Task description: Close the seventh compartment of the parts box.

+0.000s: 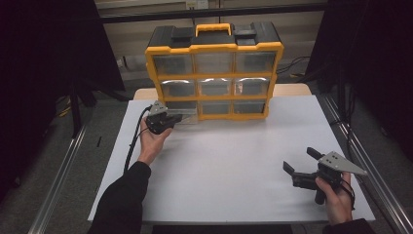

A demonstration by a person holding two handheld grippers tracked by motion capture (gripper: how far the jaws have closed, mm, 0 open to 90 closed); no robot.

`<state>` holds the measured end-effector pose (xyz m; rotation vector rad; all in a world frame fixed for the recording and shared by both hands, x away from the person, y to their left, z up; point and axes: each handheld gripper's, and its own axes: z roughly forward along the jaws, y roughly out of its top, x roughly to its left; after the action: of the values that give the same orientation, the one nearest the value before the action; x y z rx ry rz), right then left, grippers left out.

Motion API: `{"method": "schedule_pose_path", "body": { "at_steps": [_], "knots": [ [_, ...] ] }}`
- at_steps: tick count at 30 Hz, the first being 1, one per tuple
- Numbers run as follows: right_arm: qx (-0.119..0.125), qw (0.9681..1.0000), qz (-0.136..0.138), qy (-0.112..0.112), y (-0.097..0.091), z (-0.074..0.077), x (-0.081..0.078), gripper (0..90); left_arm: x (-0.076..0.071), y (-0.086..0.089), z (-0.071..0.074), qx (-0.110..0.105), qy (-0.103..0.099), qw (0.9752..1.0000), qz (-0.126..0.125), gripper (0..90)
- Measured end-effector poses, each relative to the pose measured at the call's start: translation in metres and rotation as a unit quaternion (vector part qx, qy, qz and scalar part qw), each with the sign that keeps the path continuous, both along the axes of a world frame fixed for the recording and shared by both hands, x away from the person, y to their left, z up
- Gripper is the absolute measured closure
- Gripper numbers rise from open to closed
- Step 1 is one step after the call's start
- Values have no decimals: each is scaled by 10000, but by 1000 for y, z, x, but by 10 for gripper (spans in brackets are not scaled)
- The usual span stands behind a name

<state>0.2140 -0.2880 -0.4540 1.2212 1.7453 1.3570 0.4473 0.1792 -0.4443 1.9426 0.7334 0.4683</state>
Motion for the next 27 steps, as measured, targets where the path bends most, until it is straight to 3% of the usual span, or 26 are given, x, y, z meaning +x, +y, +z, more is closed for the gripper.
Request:
{"method": "schedule_pose_path", "body": {
  "at_steps": [27],
  "knots": [
    [0,10000,10,1,0,0,0,5,6,-1,-1,-24,12,10000,36,900]
  ]
}}
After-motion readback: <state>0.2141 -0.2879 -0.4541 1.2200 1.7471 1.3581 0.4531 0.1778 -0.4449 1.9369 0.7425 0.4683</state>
